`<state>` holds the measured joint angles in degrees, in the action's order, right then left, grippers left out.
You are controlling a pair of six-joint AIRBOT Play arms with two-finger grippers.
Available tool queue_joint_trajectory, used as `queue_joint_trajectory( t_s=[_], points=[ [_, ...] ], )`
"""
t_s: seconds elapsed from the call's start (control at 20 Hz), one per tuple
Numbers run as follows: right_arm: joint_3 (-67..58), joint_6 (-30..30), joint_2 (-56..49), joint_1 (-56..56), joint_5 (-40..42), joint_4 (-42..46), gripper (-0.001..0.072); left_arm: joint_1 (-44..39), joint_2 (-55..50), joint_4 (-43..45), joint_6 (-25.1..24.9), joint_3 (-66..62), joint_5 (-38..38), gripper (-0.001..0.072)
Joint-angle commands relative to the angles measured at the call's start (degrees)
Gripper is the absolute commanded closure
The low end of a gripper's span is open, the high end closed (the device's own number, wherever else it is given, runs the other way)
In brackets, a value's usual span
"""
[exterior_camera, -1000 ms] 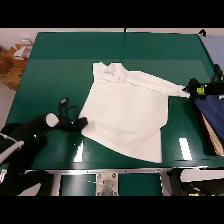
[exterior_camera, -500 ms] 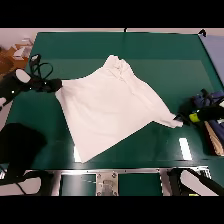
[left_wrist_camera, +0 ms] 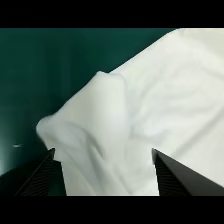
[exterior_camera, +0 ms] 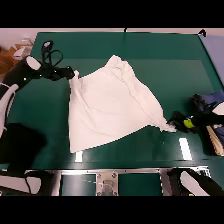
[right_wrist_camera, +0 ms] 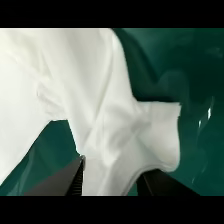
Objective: Fold the shirts.
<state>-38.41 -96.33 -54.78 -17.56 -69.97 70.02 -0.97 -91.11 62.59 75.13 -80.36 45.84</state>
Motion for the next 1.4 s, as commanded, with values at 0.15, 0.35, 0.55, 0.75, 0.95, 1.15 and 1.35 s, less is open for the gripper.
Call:
queue_joint_trajectory(
  t_s=[0.15, 0.35, 0.55, 0.75, 0.95, 1.15, 1.35],
  points=[
    [-8.9, 8.2, -0.3, -4.9, -5.5, 5.1, 0.0198, 10.1, 4.5, 0.5, 6.0, -5.3, 35.3, -0.0003],
    [-8.9, 11.8, -6.5, -4.7, -1.9, 1.7, 0.0199, 11.4, 13.9, 1.7, 7.8, 10.2, 40.7, -0.0003],
    [-9.6, 17.2, -15.3, -1.5, 1.4, -4.6, 0.0199, 11.4, 27.6, 1.6, 9.7, 35.3, 34.5, -0.0004],
    [-10.8, 17.5, -19.0, 0.7, 1.6, -4.7, 0.0170, 11.4, 32.9, -6.4, 9.5, 52.5, 26.7, -0.0002],
    [-10.9, 17.5, -19.1, 2.0, 1.6, -5.0, 0.0171, 3.9, 32.9, -14.1, 8.0, 62.6, 15.5, -0.0002],
    [-10.9, 17.4, -19.1, 4.3, 1.6, -5.0, 0.0170, -3.7, 32.9, -15.5, 10.3, 64.4, 9.4, 0.0219],
    [-10.9, 17.3, -19.1, 4.1, 1.5, -4.9, 0.0170, -3.4, 32.9, -14.1, 8.5, 63.2, 9.7, 0.0683]
  ],
)
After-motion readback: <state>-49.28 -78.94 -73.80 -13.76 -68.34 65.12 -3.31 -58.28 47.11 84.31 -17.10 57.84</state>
